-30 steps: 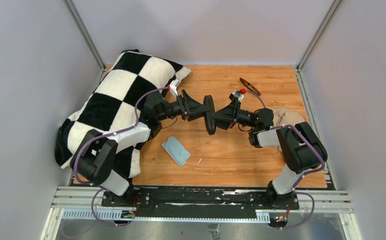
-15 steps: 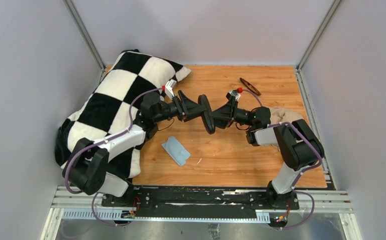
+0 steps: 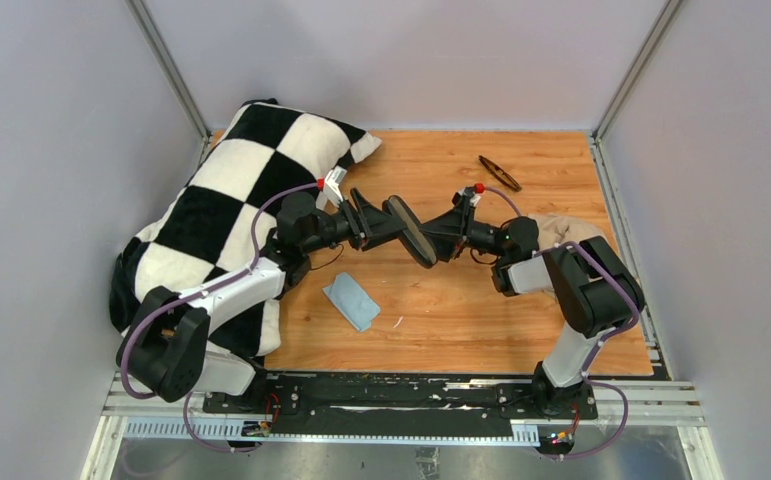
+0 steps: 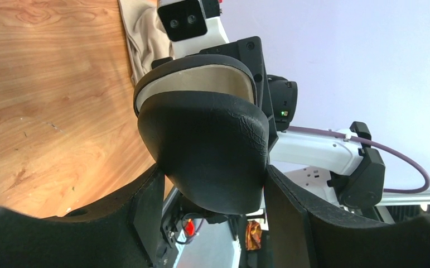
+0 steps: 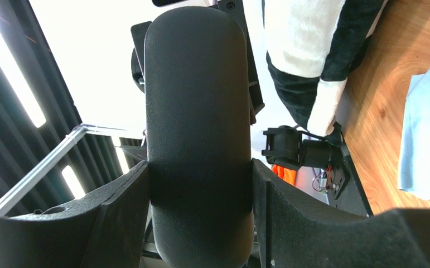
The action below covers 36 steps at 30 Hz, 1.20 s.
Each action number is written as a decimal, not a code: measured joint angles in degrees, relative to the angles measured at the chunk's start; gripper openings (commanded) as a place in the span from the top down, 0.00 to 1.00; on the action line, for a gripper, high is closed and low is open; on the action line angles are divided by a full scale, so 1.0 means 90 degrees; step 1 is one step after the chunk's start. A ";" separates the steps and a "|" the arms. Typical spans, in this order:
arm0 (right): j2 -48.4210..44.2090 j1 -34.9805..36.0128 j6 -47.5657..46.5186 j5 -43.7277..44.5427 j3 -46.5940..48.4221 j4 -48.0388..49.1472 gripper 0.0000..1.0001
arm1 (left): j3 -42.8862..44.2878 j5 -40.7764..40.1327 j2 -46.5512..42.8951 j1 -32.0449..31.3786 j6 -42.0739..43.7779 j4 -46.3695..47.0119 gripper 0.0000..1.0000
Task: Organize the sunglasses
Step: Open the sunglasses case at the center of the board.
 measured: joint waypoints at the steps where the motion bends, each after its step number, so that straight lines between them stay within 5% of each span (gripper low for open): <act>1: -0.0002 0.0000 0.0034 0.0027 -0.0024 0.0000 0.46 | -0.0002 0.0002 -0.0002 0.0000 0.0010 -0.0007 1.00; 21: -0.0092 -0.0117 0.1409 0.0974 -0.0493 -0.0007 0.45 | -0.0226 0.1056 -0.0046 0.0039 0.0641 0.0508 1.00; 33: -0.0017 -0.0053 0.1401 0.0957 -0.0753 -0.0350 0.39 | -0.0041 0.1865 -0.0627 -0.0170 0.0988 0.2067 1.00; 36: -0.0036 -0.0051 0.1307 0.0945 -0.0753 -0.0355 0.47 | -0.0039 0.1858 -0.0590 -0.0172 0.1127 0.1868 1.00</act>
